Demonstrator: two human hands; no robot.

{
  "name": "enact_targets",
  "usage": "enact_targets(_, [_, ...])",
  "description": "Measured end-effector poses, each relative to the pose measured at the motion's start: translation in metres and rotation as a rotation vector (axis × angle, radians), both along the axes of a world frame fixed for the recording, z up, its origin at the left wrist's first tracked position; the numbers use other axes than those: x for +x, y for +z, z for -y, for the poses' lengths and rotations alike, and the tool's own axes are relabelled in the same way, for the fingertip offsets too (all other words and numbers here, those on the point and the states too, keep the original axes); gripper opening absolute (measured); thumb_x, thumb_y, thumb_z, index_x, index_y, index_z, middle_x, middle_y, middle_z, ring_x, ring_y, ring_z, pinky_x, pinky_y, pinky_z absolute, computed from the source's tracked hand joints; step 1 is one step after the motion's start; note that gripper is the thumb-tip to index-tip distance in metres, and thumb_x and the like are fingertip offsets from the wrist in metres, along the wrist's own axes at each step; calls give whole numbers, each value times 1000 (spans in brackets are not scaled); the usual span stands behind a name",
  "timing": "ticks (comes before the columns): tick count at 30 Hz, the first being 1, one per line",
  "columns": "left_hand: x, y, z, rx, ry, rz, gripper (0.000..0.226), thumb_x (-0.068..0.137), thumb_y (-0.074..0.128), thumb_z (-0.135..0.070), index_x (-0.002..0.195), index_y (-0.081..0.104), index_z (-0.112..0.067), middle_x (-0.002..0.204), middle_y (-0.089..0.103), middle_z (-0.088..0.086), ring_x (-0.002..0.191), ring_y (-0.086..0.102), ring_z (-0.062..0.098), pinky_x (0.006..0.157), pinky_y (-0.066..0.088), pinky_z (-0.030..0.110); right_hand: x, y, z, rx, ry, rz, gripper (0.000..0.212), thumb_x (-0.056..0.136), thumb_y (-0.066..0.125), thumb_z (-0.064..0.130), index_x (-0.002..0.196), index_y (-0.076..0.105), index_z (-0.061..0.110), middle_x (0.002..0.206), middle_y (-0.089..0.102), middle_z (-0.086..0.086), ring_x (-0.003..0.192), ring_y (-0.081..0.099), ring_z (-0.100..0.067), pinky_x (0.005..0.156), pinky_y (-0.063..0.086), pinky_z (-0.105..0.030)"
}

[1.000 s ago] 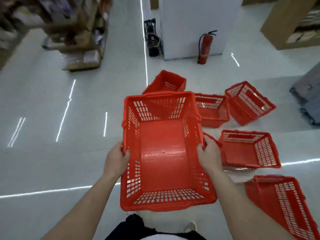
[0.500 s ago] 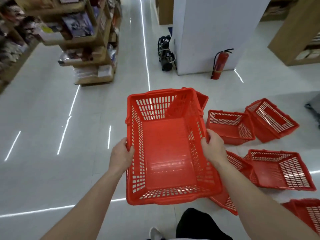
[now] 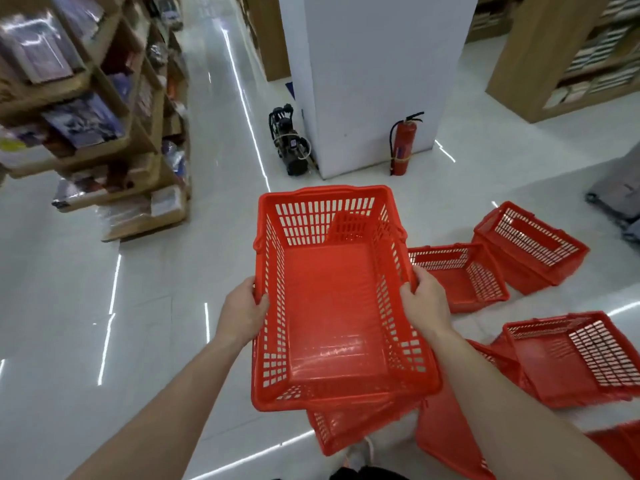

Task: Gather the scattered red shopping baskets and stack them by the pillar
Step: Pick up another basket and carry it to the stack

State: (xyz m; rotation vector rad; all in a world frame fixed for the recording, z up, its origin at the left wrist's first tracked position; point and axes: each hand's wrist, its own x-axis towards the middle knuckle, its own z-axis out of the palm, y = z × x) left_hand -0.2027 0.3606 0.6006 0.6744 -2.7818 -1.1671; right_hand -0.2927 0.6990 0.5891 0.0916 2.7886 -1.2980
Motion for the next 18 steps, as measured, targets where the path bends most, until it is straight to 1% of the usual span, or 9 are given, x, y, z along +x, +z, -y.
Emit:
enact_targets(2, [-43, -6, 2, -23, -42, 14, 24, 93, 58, -54, 111, 45, -47, 82, 55, -34, 65, 60, -20, 45, 37, 4, -31, -10, 1, 20, -41, 35, 41, 91, 51, 21, 131, 61, 14, 120, 69, -6, 113, 63, -27, 93, 50, -37])
enact_targets(4, [-88, -17, 2, -41, -74, 42, 24, 92, 57, -55, 112, 45, -47, 84, 56, -34, 65, 63, -15, 48, 40, 6, -63, -23, 1, 12, -79, 55, 43, 91, 52, 20, 133, 59, 12, 123, 68, -8, 116, 61, -29, 98, 49, -39])
enact_targets(7, [-155, -48, 5, -48, -135, 68, 25, 93, 56, -54, 114, 46, -45, 92, 60, -29, 69, 67, -5, 56, 49, 13, -113, -50, 2, 21, -131, 71, 43, 91, 51, 22, 132, 59, 12, 123, 67, -8, 116, 61, -29, 99, 48, -41])
enact_targets(10, [-226, -92, 9, -56, -199, 56, 25, 93, 55, -55, 115, 48, -46, 95, 62, -28, 73, 68, -3, 64, 55, 19, -163, -89, 2, 33, -187, 64, 43, 89, 53, 23, 131, 59, 17, 120, 66, -4, 112, 61, -26, 96, 49, -41])
enact_targets(12, [-271, -123, 12, -50, -238, 38, 24, 91, 54, -58, 112, 47, -49, 92, 60, -32, 72, 68, -6, 62, 55, 18, -193, -118, 4, 61, -209, 61, 46, 88, 54, 24, 134, 56, 19, 122, 63, -3, 113, 60, -25, 94, 49, -41])
enact_targets(15, [-341, -179, 24, -60, -283, 0, 20, 91, 53, -59, 108, 44, -53, 88, 59, -34, 72, 65, -11, 56, 48, 12, -241, -172, 16, 91, -239, 46, 50, 90, 52, 20, 140, 49, 17, 128, 59, -6, 117, 57, -27, 95, 47, -42])
enact_targets(16, [-363, -198, 29, -64, -298, -10, 18, 92, 52, -57, 107, 43, -54, 89, 59, -33, 73, 66, -10, 57, 49, 14, -256, -192, 22, 88, -251, 43, 52, 91, 52, 17, 142, 47, 16, 131, 57, -8, 119, 55, -27, 98, 46, -42])
enact_targets(18, [-401, -240, 40, -78, -326, -21, 16, 93, 52, -53, 106, 43, -56, 92, 61, -30, 76, 68, -3, 63, 54, 22, -282, -232, 34, 73, -287, 54, 53, 92, 51, 12, 144, 45, 13, 134, 55, -9, 123, 53, -27, 102, 44, -42])
